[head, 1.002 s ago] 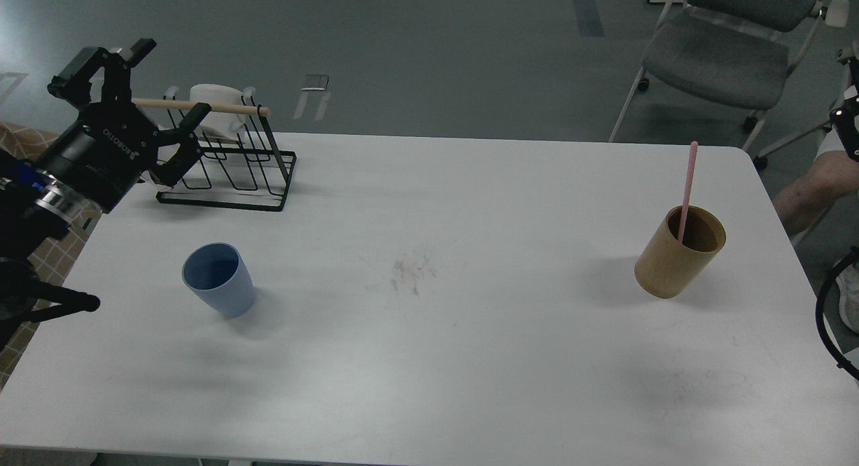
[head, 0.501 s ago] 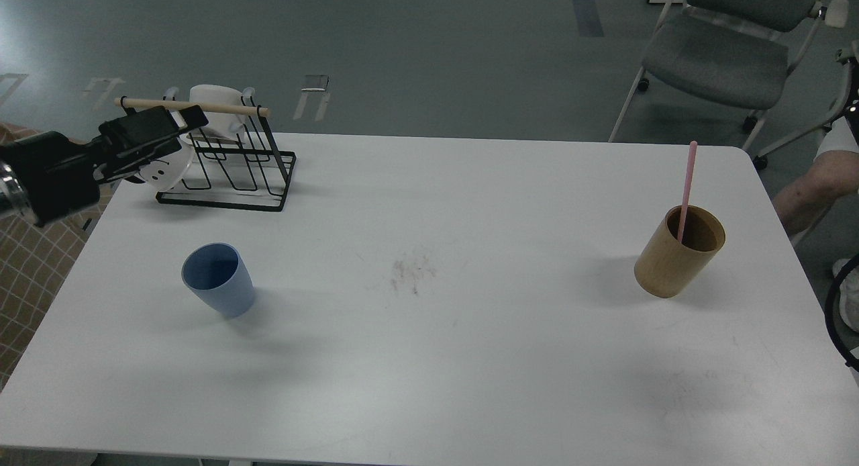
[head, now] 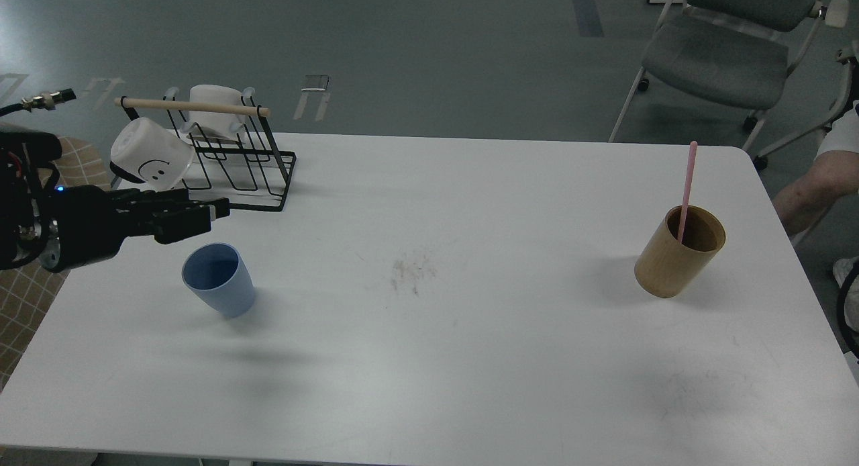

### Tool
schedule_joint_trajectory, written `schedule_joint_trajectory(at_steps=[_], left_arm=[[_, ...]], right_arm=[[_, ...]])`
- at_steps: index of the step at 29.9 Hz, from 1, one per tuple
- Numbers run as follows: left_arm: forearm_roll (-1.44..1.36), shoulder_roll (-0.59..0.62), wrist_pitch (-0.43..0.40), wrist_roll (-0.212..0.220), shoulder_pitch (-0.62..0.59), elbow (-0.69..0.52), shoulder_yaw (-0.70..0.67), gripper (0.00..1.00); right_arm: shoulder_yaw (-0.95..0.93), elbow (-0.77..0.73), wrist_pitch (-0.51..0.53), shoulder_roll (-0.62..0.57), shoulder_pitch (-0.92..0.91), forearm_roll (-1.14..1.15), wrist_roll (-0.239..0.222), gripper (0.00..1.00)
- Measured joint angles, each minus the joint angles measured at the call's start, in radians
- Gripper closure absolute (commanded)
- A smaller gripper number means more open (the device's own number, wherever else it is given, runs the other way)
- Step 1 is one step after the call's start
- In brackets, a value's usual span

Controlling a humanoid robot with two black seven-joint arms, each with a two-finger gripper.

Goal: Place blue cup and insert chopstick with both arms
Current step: 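Close the left gripper around the blue cup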

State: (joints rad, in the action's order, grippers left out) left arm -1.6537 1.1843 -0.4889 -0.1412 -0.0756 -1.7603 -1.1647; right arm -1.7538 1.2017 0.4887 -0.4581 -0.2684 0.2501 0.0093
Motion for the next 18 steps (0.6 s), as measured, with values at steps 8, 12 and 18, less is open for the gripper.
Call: schedule_joint_trajectory(at_steps=[8,12,18], left_arm=[[-0.086,-0.016,0.000,-0.004,0.000,-0.001,0.089,0.31],[-0.140,-0.041,0.000,0.001,-0.002,0.000,0.133,0.31],[-0.245,-0.104,0.000,0.009,0.000,0.007,0.161,0.31]], right_arm=[[-0.007,-0.001,0.000,-0.001,0.011,-0.001,0.000,0.00],[-0.010,-0.002,0.000,-0.001,0.012,-0.002,0.000,0.00],[-0.015,-0.001,0.000,-0.001,0.012,-0.002,0.000,0.00]])
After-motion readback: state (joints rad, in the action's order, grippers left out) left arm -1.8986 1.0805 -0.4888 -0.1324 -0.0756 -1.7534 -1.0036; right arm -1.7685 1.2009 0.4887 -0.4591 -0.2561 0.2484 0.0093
